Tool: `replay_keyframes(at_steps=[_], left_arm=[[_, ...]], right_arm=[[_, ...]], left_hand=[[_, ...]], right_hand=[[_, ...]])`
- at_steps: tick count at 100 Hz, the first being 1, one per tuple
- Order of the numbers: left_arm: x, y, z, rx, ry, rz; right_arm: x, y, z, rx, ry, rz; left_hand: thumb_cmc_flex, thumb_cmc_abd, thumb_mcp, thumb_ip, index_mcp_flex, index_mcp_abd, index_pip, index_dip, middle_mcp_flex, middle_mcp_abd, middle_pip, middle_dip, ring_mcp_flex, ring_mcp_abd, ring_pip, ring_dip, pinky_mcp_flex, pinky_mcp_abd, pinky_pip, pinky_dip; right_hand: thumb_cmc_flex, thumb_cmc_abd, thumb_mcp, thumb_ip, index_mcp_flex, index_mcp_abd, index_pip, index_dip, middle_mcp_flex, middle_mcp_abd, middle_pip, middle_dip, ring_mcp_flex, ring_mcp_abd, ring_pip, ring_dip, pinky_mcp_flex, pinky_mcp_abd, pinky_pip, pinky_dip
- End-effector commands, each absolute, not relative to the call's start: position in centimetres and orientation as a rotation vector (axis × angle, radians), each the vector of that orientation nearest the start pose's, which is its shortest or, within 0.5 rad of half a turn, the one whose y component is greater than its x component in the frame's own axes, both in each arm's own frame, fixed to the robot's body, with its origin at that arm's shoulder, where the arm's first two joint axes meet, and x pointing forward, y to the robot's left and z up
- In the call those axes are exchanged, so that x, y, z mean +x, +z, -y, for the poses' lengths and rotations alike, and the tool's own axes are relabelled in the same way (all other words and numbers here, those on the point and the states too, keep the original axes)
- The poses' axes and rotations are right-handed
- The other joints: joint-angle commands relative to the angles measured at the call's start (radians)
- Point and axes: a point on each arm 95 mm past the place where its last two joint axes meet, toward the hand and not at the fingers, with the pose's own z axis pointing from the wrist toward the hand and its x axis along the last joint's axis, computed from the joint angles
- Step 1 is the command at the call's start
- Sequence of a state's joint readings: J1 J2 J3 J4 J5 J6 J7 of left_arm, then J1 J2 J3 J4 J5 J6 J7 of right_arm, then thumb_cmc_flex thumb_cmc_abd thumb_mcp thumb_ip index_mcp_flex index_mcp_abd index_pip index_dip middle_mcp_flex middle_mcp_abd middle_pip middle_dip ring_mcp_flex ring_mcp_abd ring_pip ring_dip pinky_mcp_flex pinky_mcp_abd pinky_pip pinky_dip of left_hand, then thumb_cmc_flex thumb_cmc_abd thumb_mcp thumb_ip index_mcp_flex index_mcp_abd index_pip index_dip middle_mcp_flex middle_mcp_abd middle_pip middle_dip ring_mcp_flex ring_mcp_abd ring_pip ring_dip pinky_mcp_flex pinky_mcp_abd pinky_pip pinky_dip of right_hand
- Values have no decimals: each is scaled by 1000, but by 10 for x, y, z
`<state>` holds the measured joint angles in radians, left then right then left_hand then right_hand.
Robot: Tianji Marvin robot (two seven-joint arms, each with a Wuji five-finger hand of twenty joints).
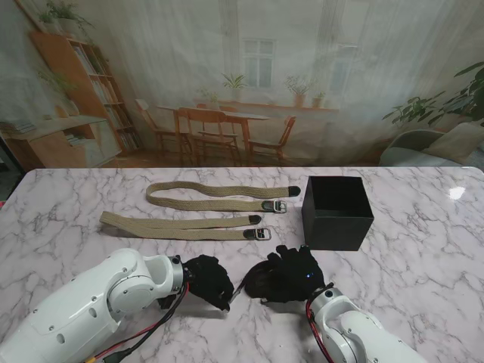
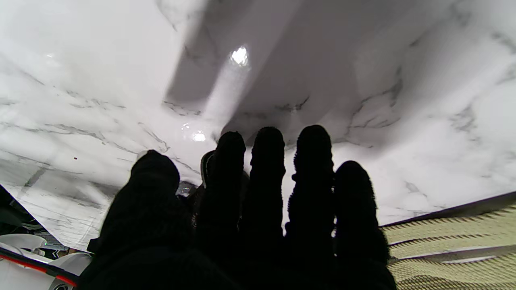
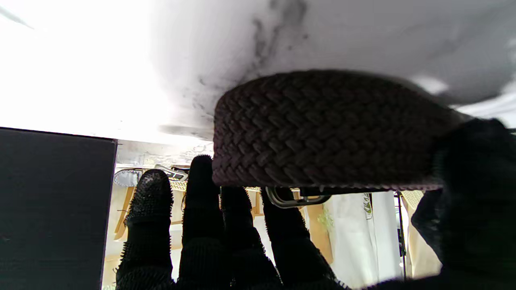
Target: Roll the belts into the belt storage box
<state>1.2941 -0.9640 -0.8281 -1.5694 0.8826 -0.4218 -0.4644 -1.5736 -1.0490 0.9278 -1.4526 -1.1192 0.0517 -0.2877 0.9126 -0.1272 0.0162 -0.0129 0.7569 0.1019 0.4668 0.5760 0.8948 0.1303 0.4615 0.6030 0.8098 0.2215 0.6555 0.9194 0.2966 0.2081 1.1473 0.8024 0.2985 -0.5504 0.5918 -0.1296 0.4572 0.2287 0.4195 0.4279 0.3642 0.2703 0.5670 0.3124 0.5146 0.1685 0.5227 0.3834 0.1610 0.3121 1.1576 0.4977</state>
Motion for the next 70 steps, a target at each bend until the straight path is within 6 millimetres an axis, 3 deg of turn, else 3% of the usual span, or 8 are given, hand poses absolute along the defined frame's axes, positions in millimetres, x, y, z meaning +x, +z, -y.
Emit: replay_keyframes(at_steps=[1,10,27,47,54,62,70], left_arm=[[372,-355,80,-819,-1353,-2542],[372,-355,81,-821,-1359,-2550],[371,-355,83,-829,-1366,-2562],[369,-354,84,-839,-1392,-2557],[369,-353,84,-836,-1404,-2551],[367,-350,83,-828,-1420,-2538],[366,-346,81,-813,-1435,-2520]], right_arm=[[344,-409,-46,1000,1442,-1677],[344,-409,-48,1012,1436,-1679],[345,-412,-52,1031,1432,-1676],[346,-412,-54,1044,1445,-1657],[346,-412,-54,1039,1457,-1644],[346,-411,-55,1036,1474,-1630],[346,-409,-55,1028,1484,-1622]], left_hand=[[-12,39,-22,7,33,5,-16,-16,-8,6,-6,-4,2,40,3,-6,-3,15,1,14],[-10,41,-22,7,35,6,-21,-21,-8,8,-9,-6,3,40,2,-7,-4,17,1,14],[-10,44,-22,7,34,10,-34,-30,-9,8,-15,-9,3,40,-1,-8,-4,17,0,14],[-12,47,-24,7,32,14,-44,-38,-9,10,-21,-14,3,39,-2,-8,-5,17,0,15],[-10,47,-23,7,33,11,-46,-39,-10,8,-23,-15,3,36,-1,-8,-4,16,0,15],[-10,49,-23,7,34,11,-45,-39,-9,8,-23,-16,4,37,-1,-7,-4,15,0,15],[-10,51,-23,7,34,13,-45,-39,-10,8,-24,-17,4,36,0,-7,-4,15,-1,15]], right_hand=[[37,-19,-19,28,31,-77,58,32,23,-16,7,2,56,-1,11,20,27,41,7,18],[90,-30,11,36,13,-100,116,86,72,-37,48,32,136,-19,51,45,104,22,51,37],[97,-85,321,-1,41,-156,255,133,282,-112,180,133,351,-86,206,123,307,-63,194,58],[153,-93,459,-6,169,-217,389,138,493,-162,263,200,546,-118,317,172,468,-91,311,53],[226,-115,456,-124,187,-258,530,-17,565,-176,283,230,605,-127,360,190,514,-101,358,25],[300,-147,457,-141,205,-298,639,-93,637,-182,292,241,663,-135,397,202,563,-110,392,15],[352,-161,479,-135,249,-323,667,-103,691,-181,297,246,708,-140,421,210,606,-115,408,11]])
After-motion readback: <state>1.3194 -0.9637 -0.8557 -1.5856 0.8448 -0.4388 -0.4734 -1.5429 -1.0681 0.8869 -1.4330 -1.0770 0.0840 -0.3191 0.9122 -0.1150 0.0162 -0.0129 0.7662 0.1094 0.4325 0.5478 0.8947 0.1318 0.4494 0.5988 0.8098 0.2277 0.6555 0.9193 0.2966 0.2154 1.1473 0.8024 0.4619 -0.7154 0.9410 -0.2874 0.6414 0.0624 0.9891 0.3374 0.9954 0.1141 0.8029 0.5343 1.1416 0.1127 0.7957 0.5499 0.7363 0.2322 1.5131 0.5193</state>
